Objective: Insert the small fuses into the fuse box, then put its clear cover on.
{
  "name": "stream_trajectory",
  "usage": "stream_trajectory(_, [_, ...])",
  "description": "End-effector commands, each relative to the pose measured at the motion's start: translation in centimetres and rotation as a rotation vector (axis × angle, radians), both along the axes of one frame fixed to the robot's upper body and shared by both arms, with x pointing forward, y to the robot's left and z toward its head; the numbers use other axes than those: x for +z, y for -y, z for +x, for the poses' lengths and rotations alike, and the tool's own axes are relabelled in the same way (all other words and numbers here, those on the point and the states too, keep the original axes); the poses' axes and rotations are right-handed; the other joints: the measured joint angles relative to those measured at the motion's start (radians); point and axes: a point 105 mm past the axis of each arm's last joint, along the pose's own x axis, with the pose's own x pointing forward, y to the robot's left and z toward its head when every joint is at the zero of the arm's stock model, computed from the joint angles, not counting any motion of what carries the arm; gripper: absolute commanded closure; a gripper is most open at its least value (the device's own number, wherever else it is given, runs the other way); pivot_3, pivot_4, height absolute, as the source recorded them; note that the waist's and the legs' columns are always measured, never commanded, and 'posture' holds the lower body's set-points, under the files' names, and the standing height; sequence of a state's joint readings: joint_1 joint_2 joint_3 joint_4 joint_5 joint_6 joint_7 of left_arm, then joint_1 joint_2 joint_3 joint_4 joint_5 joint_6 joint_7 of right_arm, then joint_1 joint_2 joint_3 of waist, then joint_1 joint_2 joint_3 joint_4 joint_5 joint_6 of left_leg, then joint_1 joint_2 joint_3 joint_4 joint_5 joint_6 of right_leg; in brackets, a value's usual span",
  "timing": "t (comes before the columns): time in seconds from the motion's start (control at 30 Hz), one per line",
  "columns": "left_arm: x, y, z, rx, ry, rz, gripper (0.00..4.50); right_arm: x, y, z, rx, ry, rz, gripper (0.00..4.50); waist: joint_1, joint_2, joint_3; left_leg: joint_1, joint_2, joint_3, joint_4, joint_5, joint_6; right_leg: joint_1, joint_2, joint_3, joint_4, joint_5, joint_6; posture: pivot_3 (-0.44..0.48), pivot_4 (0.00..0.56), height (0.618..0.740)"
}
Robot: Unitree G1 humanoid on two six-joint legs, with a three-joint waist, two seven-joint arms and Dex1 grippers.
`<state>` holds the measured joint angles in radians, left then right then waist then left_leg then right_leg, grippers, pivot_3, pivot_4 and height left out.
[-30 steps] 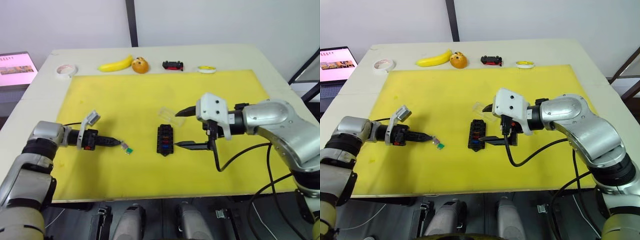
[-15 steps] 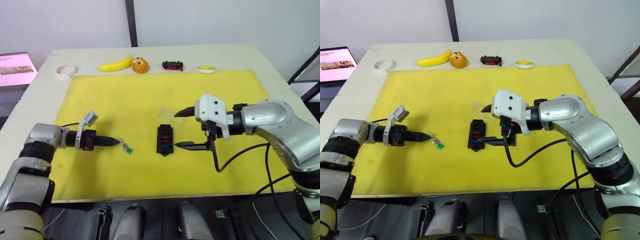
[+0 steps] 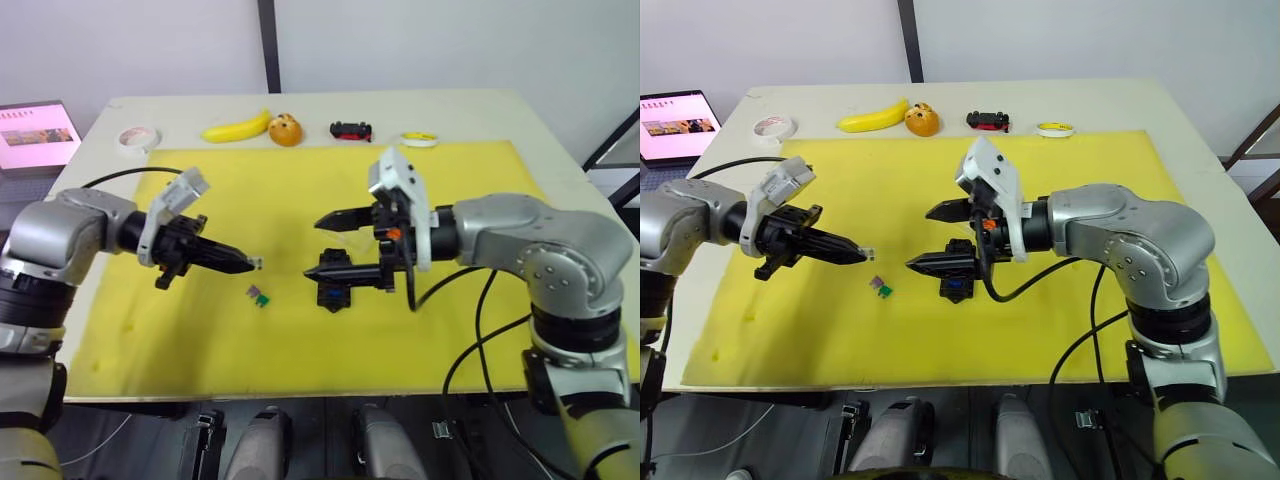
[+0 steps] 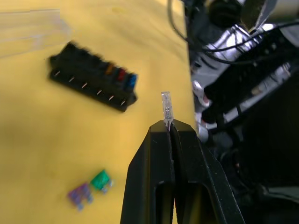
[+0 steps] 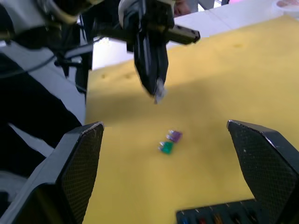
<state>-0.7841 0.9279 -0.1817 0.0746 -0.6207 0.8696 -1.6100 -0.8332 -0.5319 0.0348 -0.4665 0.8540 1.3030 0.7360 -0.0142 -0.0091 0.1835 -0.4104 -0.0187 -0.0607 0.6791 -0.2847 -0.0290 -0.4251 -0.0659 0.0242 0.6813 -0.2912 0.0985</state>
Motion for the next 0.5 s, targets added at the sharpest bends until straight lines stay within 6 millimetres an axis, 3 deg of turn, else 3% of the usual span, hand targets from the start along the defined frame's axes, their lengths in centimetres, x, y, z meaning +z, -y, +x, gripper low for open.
stream_trajectory(0.03, [1.8, 1.1, -0.5, -0.075, 0.1, -0.012, 4.5, 0.6, -0.1, -0.4, -0.007, -0.014, 0.004, 0.0, -0.002, 0.0, 0.0, 0.0, 0.0, 0.0, 0.0, 0.0, 0.0, 0.0, 0.0, 0.0, 0.0, 0.0, 0.0, 0.0, 0.15, 0.74])
stream_trajectory(0.13, [2.1, 1.8, -0.8, -0.126, 0.162, 0.003, 4.5, 0.5, -0.4, -0.8, 0.006, -0.06, 0.008, 0.0, -0.005, 0.0, 0.0, 0.0, -0.001, 0.0, 0.0, 0.0, 0.0, 0.0, 0.001, 0.0, 0.0, 0.0, 0.0, 0.0, 0.15, 0.74])
stream_trajectory(0.23, [2.1, 2.5, -1.1, -0.168, 0.196, 0.008, 4.5, 0.3, -0.7, -1.3, 0.03, -0.092, 0.0, 0.85, -0.006, 0.0, 0.0, 0.0, -0.001, 0.0, 0.0, 0.0, 0.0, 0.0, 0.001, 0.0, 0.0, 0.0, 0.0, 0.0, 0.15, 0.74])
stream_trajectory(0.33, [2.2, 3.0, -1.4, -0.198, 0.216, 0.002, 4.5, 0.2, -0.8, -1.1, 0.02, -0.11, -0.009, 2.25, -0.006, 0.0, 0.0, 0.0, -0.001, 0.0, 0.0, 0.0, 0.0, 0.0, 0.002, 0.0, 0.0, 0.0, 0.0, 0.0, 0.15, 0.74])
stream_trajectory(0.5, [2.3, 3.5, -1.3, -0.211, 0.232, -0.008, 4.5, 1.0, -1.2, -0.9, 0.029, -0.147, 0.016, 2.25, -0.006, 0.0, 0.0, 0.0, -0.001, 0.0, 0.0, 0.0, 0.0, 0.0, 0.002, 0.0, 0.0, 0.0, 0.0, 0.0, 0.15, 0.74])
